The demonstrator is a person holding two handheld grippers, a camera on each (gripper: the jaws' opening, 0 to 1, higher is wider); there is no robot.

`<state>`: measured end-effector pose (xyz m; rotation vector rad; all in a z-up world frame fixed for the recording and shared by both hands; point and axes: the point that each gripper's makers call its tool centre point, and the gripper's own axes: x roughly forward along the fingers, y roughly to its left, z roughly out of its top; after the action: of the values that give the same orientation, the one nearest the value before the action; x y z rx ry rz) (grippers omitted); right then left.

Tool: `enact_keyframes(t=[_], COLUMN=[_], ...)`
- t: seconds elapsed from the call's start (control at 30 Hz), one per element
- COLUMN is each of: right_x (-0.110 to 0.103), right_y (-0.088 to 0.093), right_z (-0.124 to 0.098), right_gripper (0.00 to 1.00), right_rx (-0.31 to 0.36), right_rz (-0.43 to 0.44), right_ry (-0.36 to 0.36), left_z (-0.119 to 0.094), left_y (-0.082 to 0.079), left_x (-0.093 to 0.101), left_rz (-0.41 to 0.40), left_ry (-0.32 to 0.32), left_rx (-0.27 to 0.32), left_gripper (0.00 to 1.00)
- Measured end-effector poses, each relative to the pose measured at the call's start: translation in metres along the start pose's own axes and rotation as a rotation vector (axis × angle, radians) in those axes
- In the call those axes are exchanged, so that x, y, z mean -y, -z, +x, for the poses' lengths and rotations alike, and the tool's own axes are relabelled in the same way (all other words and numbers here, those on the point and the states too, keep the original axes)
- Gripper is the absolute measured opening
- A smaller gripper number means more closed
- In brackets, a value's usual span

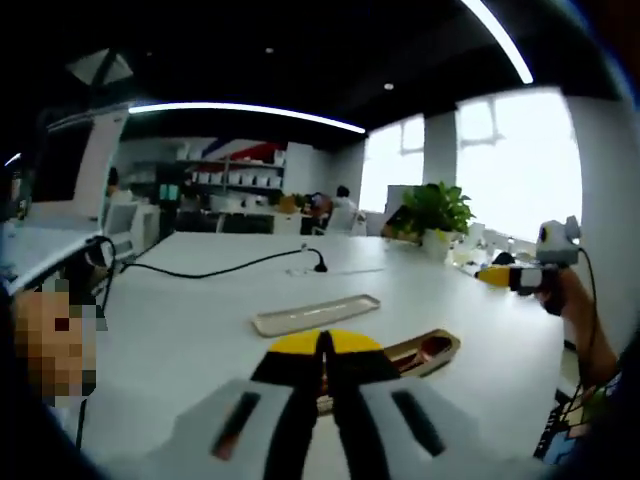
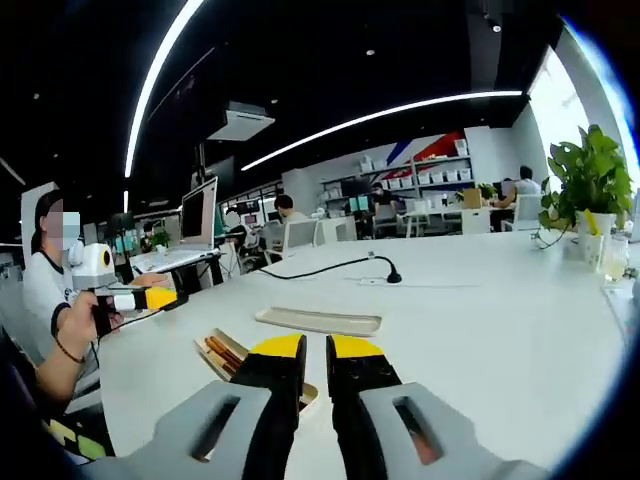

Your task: Arrange the utensils inside the cutlery case until each visible utensil rests in its matching compartment.

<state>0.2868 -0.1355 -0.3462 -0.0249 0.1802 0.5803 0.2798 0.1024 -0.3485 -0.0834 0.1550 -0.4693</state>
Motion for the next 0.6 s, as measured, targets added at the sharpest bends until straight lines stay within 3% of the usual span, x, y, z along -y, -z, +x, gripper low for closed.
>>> enact_keyframes(t=[0.13, 0.23, 0.33, 0.47, 0.6], right_x=[-0.002, -0.001, -0.005, -0.003, -0.013], right_y=[-0.022, -0.027, -0.038, -0.039, -0.026], right_z=[0.012, 0.019, 0.03, 0.046, 0.055], right_gripper=[0.09, 0.13, 0.15, 0.15, 0.15], right_rx=[0.016, -0.043, -0.044, -0.095, -0.159], right_rz=[-0.035, -0.127, -0.156, -0.204, -0.156], right_ry=[-0.008, -0.029, -0.049, -0.057, -0.135], left_z=[0.011, 0.021, 0.03, 0.042, 0.052], left_y=[-0.019, -0.023, -0.017, -0.018, -0.015], left_x=[0.001, 0.003, 0.002, -0.006, 0.001], left_rz=[0.012, 0.045, 0.033, 0.027, 0.033], left_ry=[0.018, 0.051, 0.069, 0.069, 0.122], left_rx=[-0.004, -0.007, -0.034, -0.057, -0.113], left_gripper=[0.01, 0.01, 0.02, 0.03, 0.02])
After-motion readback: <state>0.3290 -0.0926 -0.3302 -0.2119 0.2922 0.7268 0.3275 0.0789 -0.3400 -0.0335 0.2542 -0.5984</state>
